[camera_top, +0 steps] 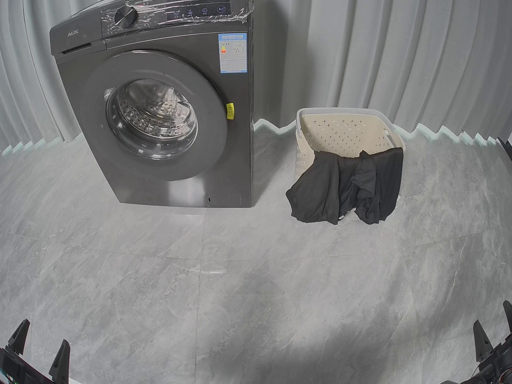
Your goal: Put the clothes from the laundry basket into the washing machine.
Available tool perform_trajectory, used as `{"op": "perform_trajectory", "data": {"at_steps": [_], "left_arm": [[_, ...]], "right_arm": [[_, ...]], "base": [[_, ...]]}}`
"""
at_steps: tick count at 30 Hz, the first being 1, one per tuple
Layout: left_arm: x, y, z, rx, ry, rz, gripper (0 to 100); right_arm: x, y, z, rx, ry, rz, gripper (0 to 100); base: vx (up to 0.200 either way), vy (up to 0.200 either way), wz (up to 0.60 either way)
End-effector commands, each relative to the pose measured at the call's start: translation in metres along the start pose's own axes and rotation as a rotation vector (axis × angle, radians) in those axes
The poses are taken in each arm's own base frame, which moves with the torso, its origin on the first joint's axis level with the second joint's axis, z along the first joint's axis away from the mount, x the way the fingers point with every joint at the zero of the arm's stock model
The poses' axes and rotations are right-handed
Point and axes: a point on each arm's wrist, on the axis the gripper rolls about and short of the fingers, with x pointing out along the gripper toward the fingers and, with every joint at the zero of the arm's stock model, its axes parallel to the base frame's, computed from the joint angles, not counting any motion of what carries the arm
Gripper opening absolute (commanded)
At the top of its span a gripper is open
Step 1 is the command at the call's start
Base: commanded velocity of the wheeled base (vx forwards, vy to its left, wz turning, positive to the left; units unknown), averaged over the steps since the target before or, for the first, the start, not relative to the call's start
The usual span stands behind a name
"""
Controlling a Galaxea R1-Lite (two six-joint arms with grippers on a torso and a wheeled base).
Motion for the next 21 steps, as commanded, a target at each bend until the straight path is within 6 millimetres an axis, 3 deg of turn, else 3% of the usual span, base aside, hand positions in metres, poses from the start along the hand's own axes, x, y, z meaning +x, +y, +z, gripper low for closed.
{"op": "perform_trajectory", "data": {"at_steps": [1, 4, 19, 21], "left_arm": [[-0.0003, 0.0001, -0.0044, 0.001, -0.003, 0.000, 100], [-0.0003, 0.0001, -0.0044, 0.003, -0.003, 0.000, 100], [-0.0003, 0.0001, -0.0044, 0.007, -0.003, -0.001, 100], [-0.0003, 0.0001, -0.0043, 0.004, -0.005, -0.001, 100]], "right_arm": [[0.0001, 0.0000, -0.0053, 0.000, 0.001, 0.001, 100], [0.0001, 0.0000, -0.0053, 0.000, 0.001, 0.001, 100], [0.0001, 0.0000, -0.0053, 0.000, 0.001, 0.001, 100], [0.0001, 0.0000, -0.0053, 0.000, 0.001, 0.001, 100]], "base": [[0.200, 0.000, 0.00], [0.200, 0.000, 0.00], [0.000, 0.000, 0.00], [0.000, -0.200, 0.00]]}}
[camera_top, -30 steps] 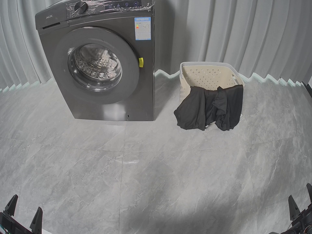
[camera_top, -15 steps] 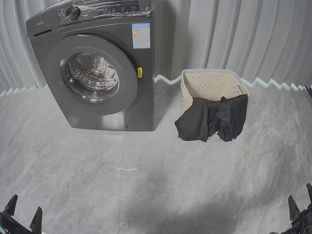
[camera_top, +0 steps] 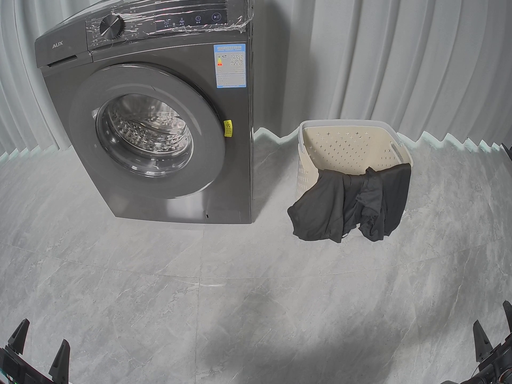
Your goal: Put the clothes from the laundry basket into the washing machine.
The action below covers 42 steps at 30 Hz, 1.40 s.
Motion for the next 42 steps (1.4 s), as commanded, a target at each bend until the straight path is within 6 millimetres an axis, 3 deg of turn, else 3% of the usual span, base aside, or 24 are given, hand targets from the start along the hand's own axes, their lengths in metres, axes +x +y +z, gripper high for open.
{"op": "perform_trajectory", "data": {"at_steps": [1, 42], "left_arm": [[-0.0003, 0.0001, -0.0043, -0.001, -0.004, 0.000, 100], [-0.0003, 0.0001, -0.0043, -0.002, -0.004, 0.000, 100]], "right_arm": [[0.0001, 0.0000, -0.0053, 0.000, 0.001, 0.000, 100], [0.0001, 0.0000, -0.0053, 0.000, 0.001, 0.000, 100]], "base": [[0.000, -0.200, 0.00], [0.000, -0.190, 0.00]]}}
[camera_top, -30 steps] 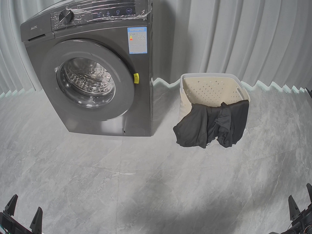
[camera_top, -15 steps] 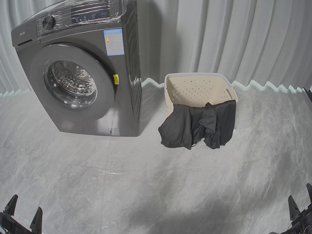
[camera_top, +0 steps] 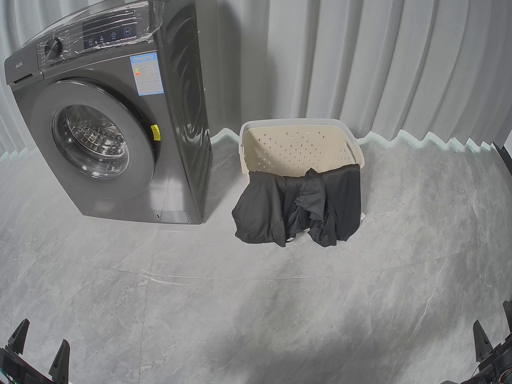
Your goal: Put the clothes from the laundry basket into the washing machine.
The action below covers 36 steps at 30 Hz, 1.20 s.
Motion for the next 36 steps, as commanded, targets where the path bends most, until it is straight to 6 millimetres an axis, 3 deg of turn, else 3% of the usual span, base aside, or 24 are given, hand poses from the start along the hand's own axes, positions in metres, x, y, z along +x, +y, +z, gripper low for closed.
{"op": "perform_trajectory", "data": {"at_steps": [1, 10, 36], "left_arm": [[-0.0003, 0.0001, -0.0044, 0.000, -0.003, 0.000, 100], [-0.0003, 0.0001, -0.0044, -0.003, -0.003, 0.000, 100], [-0.0003, 0.0001, -0.0044, -0.004, -0.003, 0.000, 100]], "right_arm": [[0.0001, 0.0000, -0.0053, 0.000, 0.001, 0.001, 100], [0.0001, 0.0000, -0.0053, 0.000, 0.001, 0.001, 100], [0.0001, 0.0000, -0.0051, 0.000, 0.000, 0.001, 100]], "base": [[0.000, 0.000, 0.00], [0.000, 0.000, 0.00], [0.185, 0.000, 0.00]]}}
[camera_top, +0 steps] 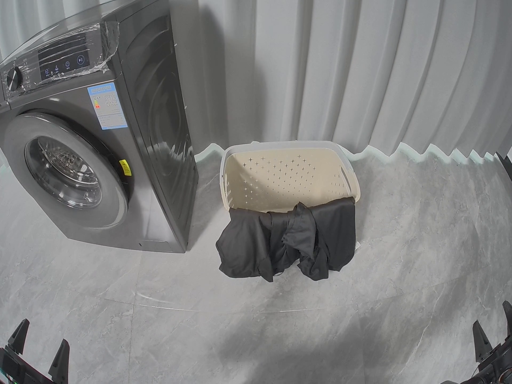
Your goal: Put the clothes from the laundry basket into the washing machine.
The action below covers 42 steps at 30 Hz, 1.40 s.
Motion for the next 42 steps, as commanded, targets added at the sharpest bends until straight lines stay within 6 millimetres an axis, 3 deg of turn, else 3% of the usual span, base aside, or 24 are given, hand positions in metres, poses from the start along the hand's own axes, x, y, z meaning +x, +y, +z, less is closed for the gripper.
{"op": "perform_trajectory", "data": {"at_steps": [1, 13, 31, 42], "left_arm": [[-0.0003, 0.0002, -0.0046, -0.001, -0.002, -0.001, 100], [-0.0003, 0.0001, -0.0044, -0.002, -0.003, -0.001, 100], [-0.0003, 0.0001, -0.0044, 0.001, -0.003, -0.001, 100], [-0.0003, 0.0001, -0.0044, -0.001, -0.003, -0.001, 100]], "right_arm": [[0.0001, 0.0000, -0.0052, -0.001, 0.000, 0.000, 100], [0.0001, 0.0000, -0.0053, -0.001, 0.002, 0.000, 100], [0.0001, 0.0000, -0.0052, -0.001, 0.000, 0.000, 100], [0.0001, 0.0000, -0.0053, -0.001, 0.002, 0.000, 100]], "base": [[0.000, 0.000, 0.00], [0.000, 0.000, 0.00], [0.000, -0.200, 0.00], [0.000, 0.000, 0.00]]}}
